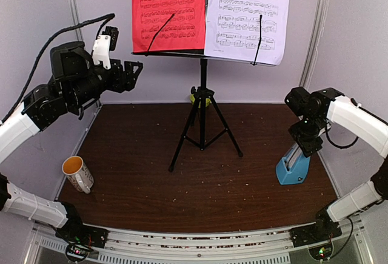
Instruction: Set up the instrument practice props
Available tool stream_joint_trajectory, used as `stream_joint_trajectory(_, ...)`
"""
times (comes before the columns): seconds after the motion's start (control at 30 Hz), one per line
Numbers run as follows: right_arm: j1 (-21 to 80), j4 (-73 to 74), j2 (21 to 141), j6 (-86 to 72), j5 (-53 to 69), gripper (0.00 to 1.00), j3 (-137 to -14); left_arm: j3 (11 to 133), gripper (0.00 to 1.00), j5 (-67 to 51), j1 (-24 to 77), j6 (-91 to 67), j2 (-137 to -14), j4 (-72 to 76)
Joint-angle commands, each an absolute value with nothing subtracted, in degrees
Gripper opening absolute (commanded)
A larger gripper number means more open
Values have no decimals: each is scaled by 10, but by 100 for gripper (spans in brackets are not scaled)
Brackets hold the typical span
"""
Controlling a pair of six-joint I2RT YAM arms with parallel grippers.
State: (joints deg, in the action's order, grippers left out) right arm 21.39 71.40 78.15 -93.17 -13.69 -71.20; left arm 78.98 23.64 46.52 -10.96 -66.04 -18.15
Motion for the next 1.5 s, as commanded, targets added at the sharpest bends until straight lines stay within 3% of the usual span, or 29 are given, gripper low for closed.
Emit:
stream_joint_trajectory(0.0, 210, 714, 789, -924, -131, 69, -726, 787, 78, 245, 459, -98, -649, -178)
stream_joint_trajectory(0.3, 214, 714, 792, -878, -100, 51, -745, 776, 78, 247, 454, -97, -644, -173)
stream_joint_trajectory(0.7, 290, 704, 818, -857, -48, 50, -791, 748, 78, 242, 454, -112, -639, -167)
stream_joint_trajectory(1.03, 408, 719, 951, -839, -18, 51, -946, 714, 77, 239, 454, -133, -622, -167)
stream_joint_trajectory(1.23, 447, 761, 1009, -767, -31, 52, -1033, 682, 77, 240, 454, -145, -595, -170)
stream_joint_trajectory(1.47, 448, 749, 1005, -650, -16, 50, -1037, 607, 74, 164, 454, -106, -571, -130)
